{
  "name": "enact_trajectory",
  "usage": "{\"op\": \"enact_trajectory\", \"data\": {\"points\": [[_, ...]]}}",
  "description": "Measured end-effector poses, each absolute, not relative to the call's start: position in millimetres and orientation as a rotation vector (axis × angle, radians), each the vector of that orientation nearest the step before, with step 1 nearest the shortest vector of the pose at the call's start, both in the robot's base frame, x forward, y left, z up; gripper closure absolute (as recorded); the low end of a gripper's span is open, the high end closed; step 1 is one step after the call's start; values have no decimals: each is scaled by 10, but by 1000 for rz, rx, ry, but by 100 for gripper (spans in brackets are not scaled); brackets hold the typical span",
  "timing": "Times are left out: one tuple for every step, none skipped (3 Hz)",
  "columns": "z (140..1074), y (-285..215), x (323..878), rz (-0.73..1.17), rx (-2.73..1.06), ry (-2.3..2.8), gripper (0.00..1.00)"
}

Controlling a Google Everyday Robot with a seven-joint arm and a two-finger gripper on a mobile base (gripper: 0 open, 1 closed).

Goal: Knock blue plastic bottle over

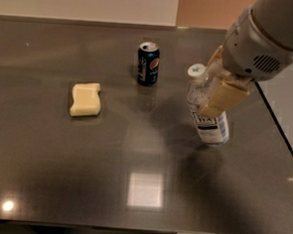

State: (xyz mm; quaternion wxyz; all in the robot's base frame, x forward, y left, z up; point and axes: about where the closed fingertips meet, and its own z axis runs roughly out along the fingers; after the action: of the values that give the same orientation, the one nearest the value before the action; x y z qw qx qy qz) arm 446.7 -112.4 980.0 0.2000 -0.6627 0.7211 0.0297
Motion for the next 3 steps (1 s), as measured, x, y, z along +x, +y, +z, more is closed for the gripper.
{"op": "enact_trajectory", "data": {"points": [[9671, -1226, 4535, -21, -1964, 2063, 100], [9520, -1282, 4607, -97, -2066, 2104, 100], [9375, -1265, 4705, -128, -2146, 2116, 82]]}}
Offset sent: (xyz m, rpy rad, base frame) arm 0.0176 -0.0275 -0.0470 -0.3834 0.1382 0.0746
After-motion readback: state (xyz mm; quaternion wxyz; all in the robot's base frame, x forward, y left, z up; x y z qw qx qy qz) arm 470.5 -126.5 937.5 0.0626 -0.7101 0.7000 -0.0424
